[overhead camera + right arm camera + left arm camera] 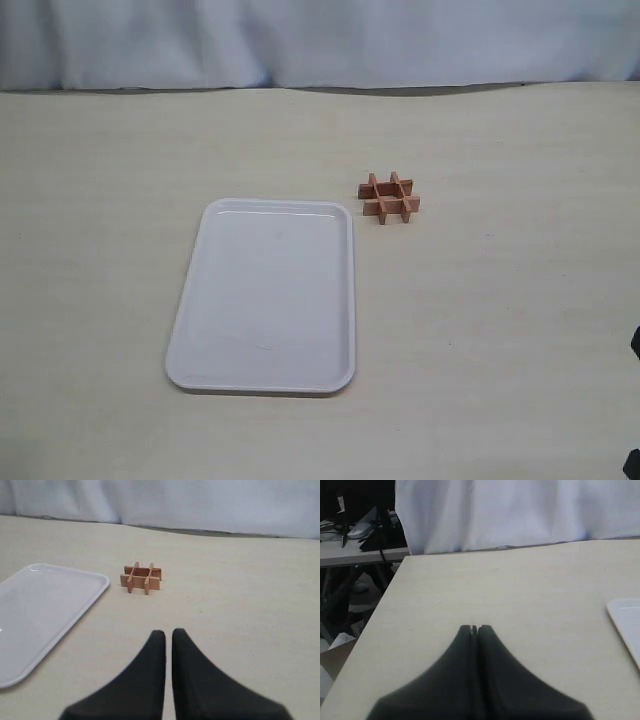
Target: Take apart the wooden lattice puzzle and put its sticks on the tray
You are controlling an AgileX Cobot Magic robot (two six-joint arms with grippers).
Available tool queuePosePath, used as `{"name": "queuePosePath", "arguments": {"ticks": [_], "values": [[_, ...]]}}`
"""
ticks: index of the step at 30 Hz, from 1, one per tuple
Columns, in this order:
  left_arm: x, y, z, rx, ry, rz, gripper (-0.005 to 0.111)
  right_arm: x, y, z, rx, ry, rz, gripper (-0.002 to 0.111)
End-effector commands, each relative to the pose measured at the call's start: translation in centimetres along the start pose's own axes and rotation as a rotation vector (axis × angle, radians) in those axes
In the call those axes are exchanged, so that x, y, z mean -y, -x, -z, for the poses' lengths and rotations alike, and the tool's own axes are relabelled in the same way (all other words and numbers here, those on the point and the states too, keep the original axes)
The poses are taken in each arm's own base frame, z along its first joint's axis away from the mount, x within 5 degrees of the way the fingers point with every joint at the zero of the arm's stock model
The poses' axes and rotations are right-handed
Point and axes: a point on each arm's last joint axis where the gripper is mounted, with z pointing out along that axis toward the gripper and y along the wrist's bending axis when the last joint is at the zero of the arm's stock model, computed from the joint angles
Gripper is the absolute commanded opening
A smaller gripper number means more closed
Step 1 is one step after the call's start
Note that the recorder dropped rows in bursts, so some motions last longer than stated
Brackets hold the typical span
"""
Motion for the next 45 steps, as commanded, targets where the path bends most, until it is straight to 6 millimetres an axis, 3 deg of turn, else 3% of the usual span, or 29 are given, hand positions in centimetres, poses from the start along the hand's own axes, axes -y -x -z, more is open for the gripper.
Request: {"name": "queuePosePath", "arguments": {"ticks": [1, 7, 18, 27, 29, 32, 34, 37, 39, 41, 45], "values": [[0.0, 0.1, 0.0, 0.016, 0.008, 0.003, 0.0, 0.1, 0.1, 0.0, 0.02, -0.01, 0.004, 0.005], [0.0, 0.1, 0.0, 0.013, 0.007, 0.003, 0.0, 0.1, 0.4, 0.0, 0.051, -0.016, 0.013, 0.005], [0.0, 0.1, 0.0, 0.013, 0.007, 0.003, 0.0, 0.7, 3.9, 1.0, 0.453, -0.084, 0.017, 0.005], [0.0, 0.1, 0.0, 0.013, 0.007, 0.003, 0.0, 0.7, 4.2, 1.1, 0.483, -0.089, 0.017, 0.005], [0.0, 0.1, 0.0, 0.013, 0.007, 0.003, 0.0, 0.8, 4.2, 1.1, 0.49, -0.076, -0.06, 0.005], [0.0, 0.1, 0.0, 0.013, 0.007, 0.003, 0.0, 1.5, 5.4, 2.0, 0.677, -0.04, -0.406, 0.005], [0.0, 0.1, 0.0, 0.015, 0.007, 0.003, 0.0, 1.6, 5.2, 1.8, 0.655, 0.013, -0.603, 0.005], [0.0, 0.1, 0.0, 0.015, 0.007, 0.003, 0.0, 1.8, 5.7, 2.3, 0.738, 0.029, -0.667, 0.005], [0.0, 0.1, 0.0, 0.015, 0.007, 0.003, 0.0, 1.8, 8.0, 3.6, 0.809, 0.048, -0.637, 0.005], [0.0, 0.1, 0.0, 0.015, 0.007, 0.003, 0.0, 1.5, 11.1, 4.1, 0.813, 0.025, -0.496, 0.005], [0.0, 0.1, 0.0, 0.015, 0.007, 0.003, 0.0, 1.3, 15.7, 1.4, 0.579, -0.041, -0.273, 0.005]]}}
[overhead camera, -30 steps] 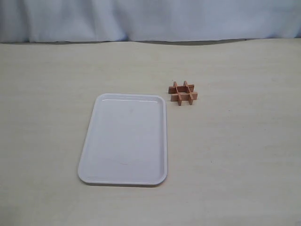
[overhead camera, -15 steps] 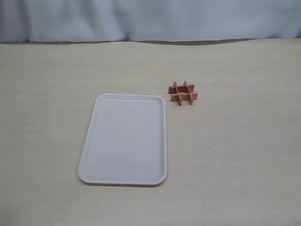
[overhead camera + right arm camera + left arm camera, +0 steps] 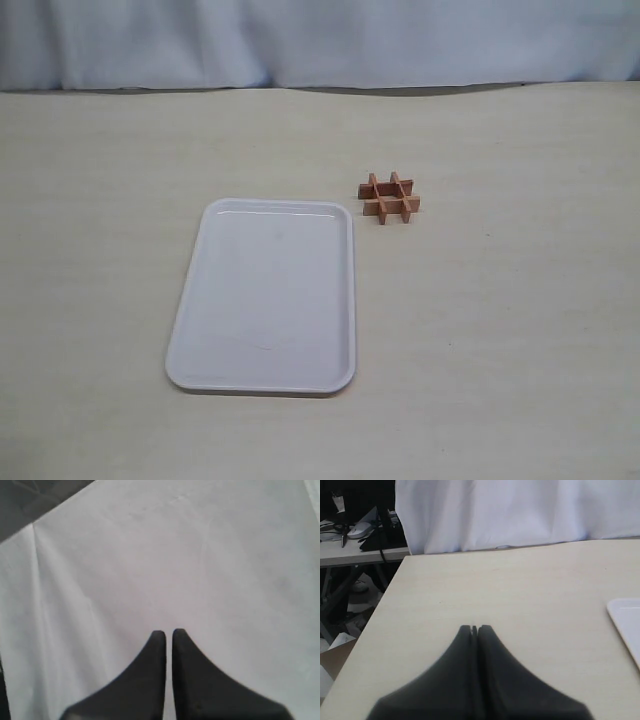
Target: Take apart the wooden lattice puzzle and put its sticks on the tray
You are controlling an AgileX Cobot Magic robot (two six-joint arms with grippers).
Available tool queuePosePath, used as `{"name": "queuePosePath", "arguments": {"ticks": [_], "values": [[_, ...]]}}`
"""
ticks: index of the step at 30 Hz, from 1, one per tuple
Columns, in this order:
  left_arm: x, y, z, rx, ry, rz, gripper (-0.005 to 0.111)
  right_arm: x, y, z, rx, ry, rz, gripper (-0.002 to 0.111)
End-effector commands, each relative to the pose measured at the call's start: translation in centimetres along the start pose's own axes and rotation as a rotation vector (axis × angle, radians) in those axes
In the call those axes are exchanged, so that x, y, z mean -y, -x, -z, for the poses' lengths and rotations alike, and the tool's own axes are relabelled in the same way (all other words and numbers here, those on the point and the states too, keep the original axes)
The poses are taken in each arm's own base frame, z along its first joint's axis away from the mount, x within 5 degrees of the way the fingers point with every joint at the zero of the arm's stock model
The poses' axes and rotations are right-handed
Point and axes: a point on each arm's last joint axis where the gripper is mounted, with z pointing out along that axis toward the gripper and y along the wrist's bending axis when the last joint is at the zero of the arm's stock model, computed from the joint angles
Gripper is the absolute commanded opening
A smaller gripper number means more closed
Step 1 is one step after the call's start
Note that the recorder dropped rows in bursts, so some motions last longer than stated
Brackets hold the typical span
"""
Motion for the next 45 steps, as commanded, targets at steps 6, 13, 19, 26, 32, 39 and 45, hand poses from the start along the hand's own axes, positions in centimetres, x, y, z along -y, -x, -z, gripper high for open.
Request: {"name": "queuePosePath", "arguments": {"ticks": [6, 13, 19, 26, 32, 39, 45], "values": [[0.0, 0.1, 0.0, 0.015, 0.007, 0.003, 0.0, -1.0, -2.8, -10.9, -0.602, -0.029, 0.401, 0.005], [0.0, 0.1, 0.0, 0.015, 0.007, 0.003, 0.0, 1.8, -12.0, -17.0, -1.176, -0.091, 0.356, 0.005], [0.0, 0.2, 0.0, 0.025, 0.008, 0.003, 0.0, 4.7, -21.0, -18.9, -1.473, -0.153, 0.294, 0.005], [-0.1, 0.2, 0.0, 0.032, 0.008, 0.003, 0.0, 3.3, -28.3, -20.6, -1.551, -0.055, 0.355, 0.005], [-0.1, 0.2, 0.0, 0.032, 0.008, 0.003, 0.0, 3.4, -30.1, -21.8, -1.551, -0.078, 0.332, 0.015], [-0.1, 0.3, 0.0, 0.034, 0.008, 0.003, 0.0, 3.7, -30.4, -22.1, -1.519, -0.058, 0.392, 0.044], [-0.1, 0.3, 0.0, 0.034, 0.008, 0.003, 0.0, 4.2, -31.0, -22.3, -1.492, -0.061, 0.417, 0.044]]}}
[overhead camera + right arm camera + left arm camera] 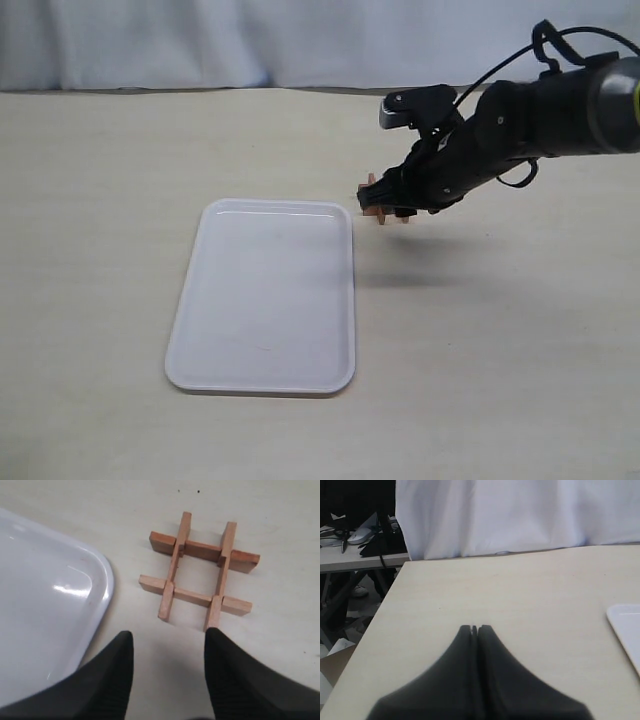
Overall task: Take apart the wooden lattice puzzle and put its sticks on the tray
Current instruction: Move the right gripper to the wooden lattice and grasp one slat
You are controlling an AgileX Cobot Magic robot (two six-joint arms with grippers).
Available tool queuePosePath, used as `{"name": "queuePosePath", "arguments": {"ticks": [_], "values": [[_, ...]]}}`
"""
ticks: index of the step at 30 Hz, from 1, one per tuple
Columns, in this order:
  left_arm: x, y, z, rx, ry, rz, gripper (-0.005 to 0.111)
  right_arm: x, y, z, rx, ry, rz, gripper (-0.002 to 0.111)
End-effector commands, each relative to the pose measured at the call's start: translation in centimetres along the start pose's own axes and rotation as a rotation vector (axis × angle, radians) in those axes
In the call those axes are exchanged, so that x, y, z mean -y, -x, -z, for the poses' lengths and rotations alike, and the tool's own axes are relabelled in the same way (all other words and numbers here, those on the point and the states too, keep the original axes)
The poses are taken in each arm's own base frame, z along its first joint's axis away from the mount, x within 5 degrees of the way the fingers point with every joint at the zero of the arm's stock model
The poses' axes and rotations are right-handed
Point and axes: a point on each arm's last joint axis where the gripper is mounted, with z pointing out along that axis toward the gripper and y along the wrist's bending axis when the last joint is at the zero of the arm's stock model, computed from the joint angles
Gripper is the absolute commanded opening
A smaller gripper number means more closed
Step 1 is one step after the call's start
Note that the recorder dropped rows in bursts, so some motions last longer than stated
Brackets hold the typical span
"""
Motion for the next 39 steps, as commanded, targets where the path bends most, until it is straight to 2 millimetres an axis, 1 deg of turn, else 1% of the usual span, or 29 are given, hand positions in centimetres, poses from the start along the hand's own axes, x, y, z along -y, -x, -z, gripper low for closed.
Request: {"name": "queuePosePath", "arguments": {"ticks": [1, 7, 12, 16, 19, 21, 24, 26, 37, 39], "values": [[0.0, 0.1, 0.0, 0.015, 0.007, 0.003, 0.0, 0.2, 0.3, -0.6, 0.041, -0.016, 0.01, 0.044], [0.0, 0.1, 0.0, 0.017, 0.007, 0.003, 0.0, 0.4, 0.2, -1.4, 0.05, -0.027, 0.029, 0.044], [0.0, 0.1, 0.0, 0.017, 0.007, 0.003, 0.0, 0.7, 0.0, -1.6, 0.037, -0.05, 0.072, 0.044], [0.0, 0.1, 0.0, 0.017, 0.007, 0.003, 0.0, 0.9, 0.0, -1.6, 0.032, -0.072, 0.059, 0.044], [0.0, 0.1, 0.0, 0.017, 0.007, 0.003, 0.0, 1.0, -0.3, -1.9, 0.019, -0.077, 0.05, 0.044], [0.0, 0.1, 0.0, 0.017, 0.007, 0.003, 0.0, 1.0, -0.6, -2.5, 0.004, -0.077, 0.049, 0.041], [0.0, 0.1, 0.0, 0.017, 0.007, 0.003, 0.0, 1.1, -1.0, -3.2, -0.011, -0.076, 0.049, 0.032], [0.0, 0.1, 0.0, 0.017, 0.007, 0.003, 0.0, 1.1, -0.9, -3.4, -0.002, -0.076, 0.049, 0.029], [0.0, 0.1, 0.0, 0.021, 0.008, 0.003, 0.0, 1.1, -0.6, -3.4, 0.038, -0.074, 0.051, 0.029], [0.0, 0.1, 0.0, 0.021, 0.008, 0.003, 0.0, 1.5, -0.6, -3.4, 0.042, -0.079, 0.035, 0.029]]}}
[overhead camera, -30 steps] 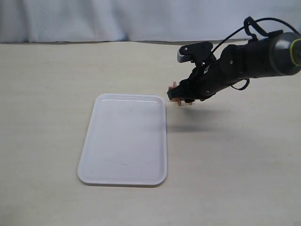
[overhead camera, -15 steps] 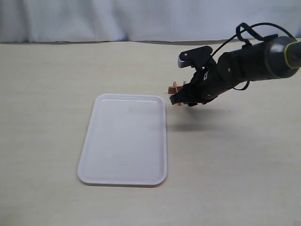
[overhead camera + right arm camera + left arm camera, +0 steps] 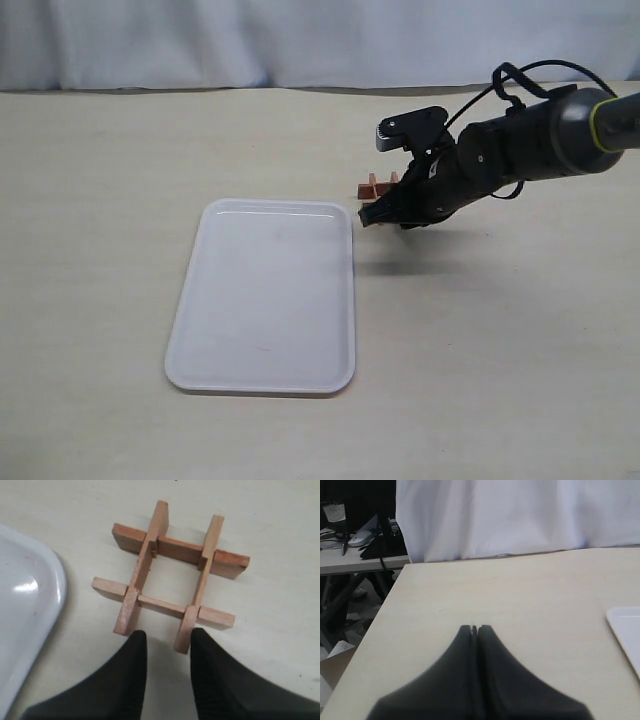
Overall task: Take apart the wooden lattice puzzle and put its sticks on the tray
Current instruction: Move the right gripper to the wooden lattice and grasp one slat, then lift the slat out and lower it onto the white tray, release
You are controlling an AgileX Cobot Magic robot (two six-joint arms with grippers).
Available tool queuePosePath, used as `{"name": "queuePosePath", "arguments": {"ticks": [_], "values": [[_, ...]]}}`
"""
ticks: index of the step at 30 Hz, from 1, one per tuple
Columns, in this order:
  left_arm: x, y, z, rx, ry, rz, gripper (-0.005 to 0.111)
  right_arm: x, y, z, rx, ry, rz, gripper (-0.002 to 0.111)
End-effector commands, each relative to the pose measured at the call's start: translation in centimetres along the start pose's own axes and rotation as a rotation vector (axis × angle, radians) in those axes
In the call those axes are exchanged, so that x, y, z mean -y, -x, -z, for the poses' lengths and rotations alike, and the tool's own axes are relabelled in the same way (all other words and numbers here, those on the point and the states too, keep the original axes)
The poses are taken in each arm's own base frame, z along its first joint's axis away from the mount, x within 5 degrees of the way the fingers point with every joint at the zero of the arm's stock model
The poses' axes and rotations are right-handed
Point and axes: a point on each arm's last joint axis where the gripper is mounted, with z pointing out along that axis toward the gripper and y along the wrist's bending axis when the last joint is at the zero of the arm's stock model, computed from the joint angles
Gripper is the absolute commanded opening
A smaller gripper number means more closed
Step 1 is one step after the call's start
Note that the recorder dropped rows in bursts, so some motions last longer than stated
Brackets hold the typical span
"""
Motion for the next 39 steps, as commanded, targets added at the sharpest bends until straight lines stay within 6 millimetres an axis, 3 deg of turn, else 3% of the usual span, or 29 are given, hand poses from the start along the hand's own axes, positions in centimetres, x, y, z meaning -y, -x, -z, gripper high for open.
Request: {"name": "queuePosePath", "arguments": {"ticks": [1, 14, 22, 33, 36, 39], "values": [[0.0, 0.1, 0.0, 0.013, 0.007, 0.003, 0.0, 0.9, 0.4, 0.1, 0.029, -0.014, -0.019, 0.029], [0.0, 0.1, 0.0, 0.013, 0.007, 0.003, 0.0, 1.9, 0.2, 0.1, 0.018, -0.026, -0.061, 0.028], [0.0, 0.1, 0.0, 0.013, 0.007, 0.003, 0.0, 1.8, 0.2, 0.1, 0.02, -0.021, -0.087, 0.02], [0.0, 0.0, 0.0, 0.008, 0.007, 0.003, 0.0, 1.8, -0.5, -1.3, 0.002, -0.019, -0.091, 0.016], [0.0, 0.0, 0.0, 0.008, 0.007, 0.003, 0.0, 1.8, -0.4, -1.1, 0.007, -0.02, -0.085, 0.006], [0.0, 0.0, 0.0, 0.008, 0.007, 0.003, 0.0, 1.8, 0.3, 0.1, 0.034, -0.021, -0.083, 0.005]]}}
